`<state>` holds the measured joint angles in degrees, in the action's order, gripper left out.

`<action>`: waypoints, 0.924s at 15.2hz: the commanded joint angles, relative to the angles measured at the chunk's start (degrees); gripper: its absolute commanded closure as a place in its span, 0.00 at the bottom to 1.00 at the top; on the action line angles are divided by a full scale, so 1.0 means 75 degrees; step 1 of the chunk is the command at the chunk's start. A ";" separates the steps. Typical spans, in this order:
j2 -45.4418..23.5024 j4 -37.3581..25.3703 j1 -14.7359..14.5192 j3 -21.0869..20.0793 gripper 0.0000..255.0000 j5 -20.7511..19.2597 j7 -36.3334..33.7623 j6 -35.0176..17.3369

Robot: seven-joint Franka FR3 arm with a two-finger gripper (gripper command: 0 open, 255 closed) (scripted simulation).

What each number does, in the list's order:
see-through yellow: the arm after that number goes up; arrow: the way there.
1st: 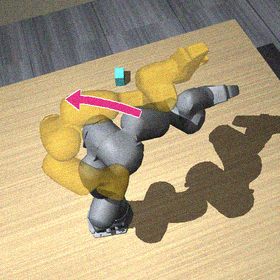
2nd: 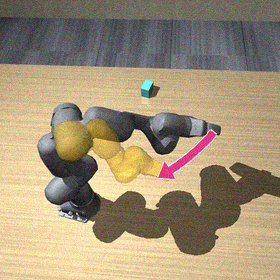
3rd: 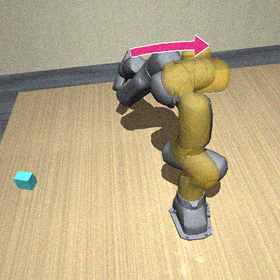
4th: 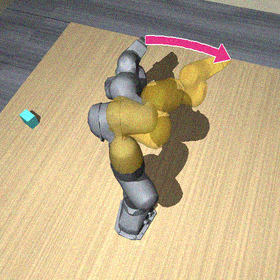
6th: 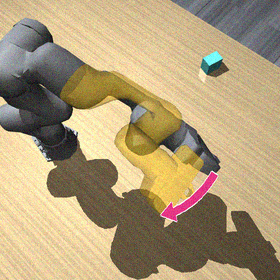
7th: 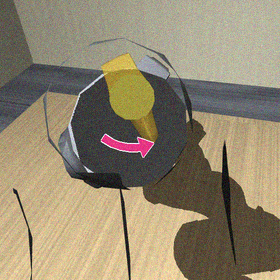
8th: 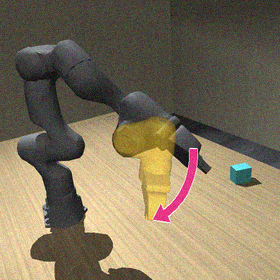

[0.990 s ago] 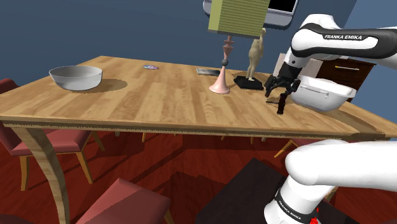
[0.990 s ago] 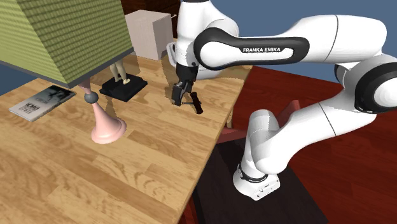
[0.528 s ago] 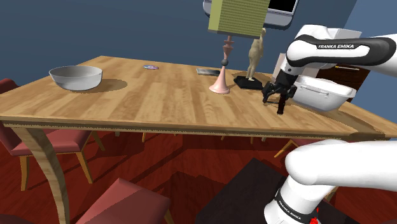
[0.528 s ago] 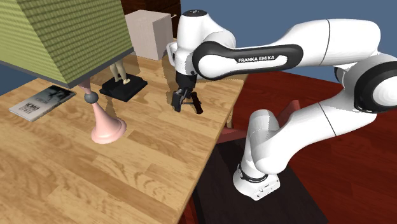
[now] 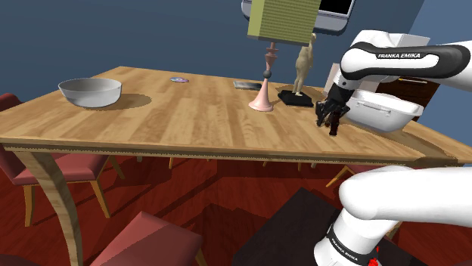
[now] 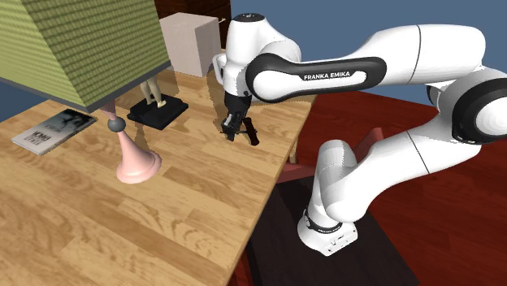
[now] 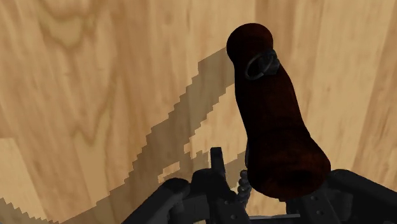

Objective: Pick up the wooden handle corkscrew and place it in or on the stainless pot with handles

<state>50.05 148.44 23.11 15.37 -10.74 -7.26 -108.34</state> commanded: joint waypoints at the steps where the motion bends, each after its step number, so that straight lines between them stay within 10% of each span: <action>1: 0.0000 0.0000 0.0000 0.0000 1.00 0.0000 0.0000 0.0000; 14: -0.0063 -0.0643 -0.0057 -0.0099 1.00 0.0100 0.0008 0.0579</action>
<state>49.74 144.57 22.75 14.68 -10.09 -7.29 -104.79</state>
